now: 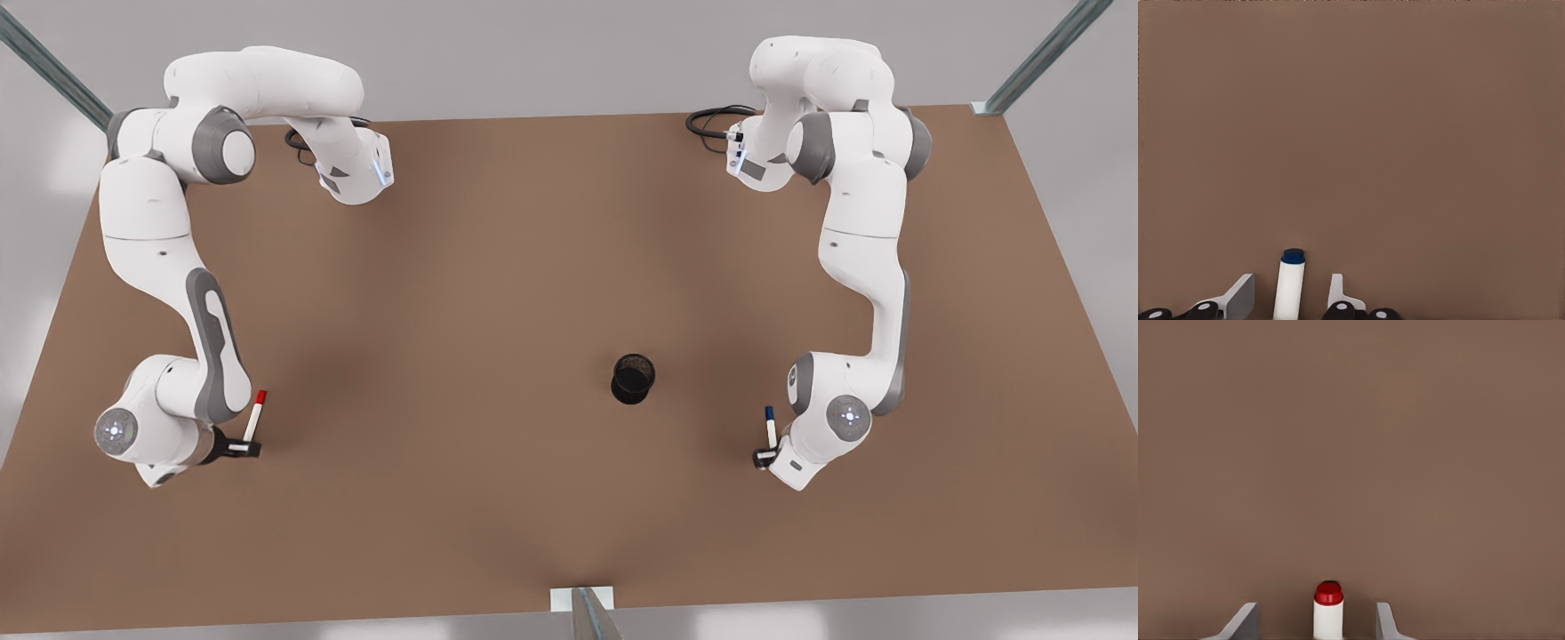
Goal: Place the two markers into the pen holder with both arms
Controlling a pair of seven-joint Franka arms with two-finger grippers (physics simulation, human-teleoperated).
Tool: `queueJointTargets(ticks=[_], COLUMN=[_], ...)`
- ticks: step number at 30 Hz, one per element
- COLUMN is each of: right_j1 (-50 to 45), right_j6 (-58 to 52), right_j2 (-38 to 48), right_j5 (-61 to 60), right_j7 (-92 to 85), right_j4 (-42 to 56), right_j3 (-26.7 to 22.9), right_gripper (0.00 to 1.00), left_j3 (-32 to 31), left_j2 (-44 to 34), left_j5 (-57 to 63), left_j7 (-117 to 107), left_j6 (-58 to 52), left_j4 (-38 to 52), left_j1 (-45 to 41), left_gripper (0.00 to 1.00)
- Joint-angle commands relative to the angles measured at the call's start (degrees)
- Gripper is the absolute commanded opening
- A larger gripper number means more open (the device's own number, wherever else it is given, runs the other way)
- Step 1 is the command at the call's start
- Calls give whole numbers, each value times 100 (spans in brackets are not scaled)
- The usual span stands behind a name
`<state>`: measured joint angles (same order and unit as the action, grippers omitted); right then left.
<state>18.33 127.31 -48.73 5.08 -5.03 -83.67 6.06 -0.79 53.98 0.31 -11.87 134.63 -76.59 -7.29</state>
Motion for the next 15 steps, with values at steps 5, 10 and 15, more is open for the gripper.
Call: queueJointTargets(ticks=[5, 10, 15], right_j1=[83, 74, 74], right_j6=[137, 84, 93], right_j2=[48, 92, 83], right_j5=[46, 46, 46], right_j7=[-543, -552, -561], right_j4=[-175, -193, -193], right_j3=[9, 36, 36], right_gripper=[65, 57, 43], left_j3=[0, 0, 0], left_j2=[7, 7, 7], left_j5=[13, 13, 4], left_j7=[-281, -289, -298], left_j6=[46, 46, 46], left_j4=[3, 3, 3], left_j1=[0, 0, 0], left_gripper=[52, 42, 28])
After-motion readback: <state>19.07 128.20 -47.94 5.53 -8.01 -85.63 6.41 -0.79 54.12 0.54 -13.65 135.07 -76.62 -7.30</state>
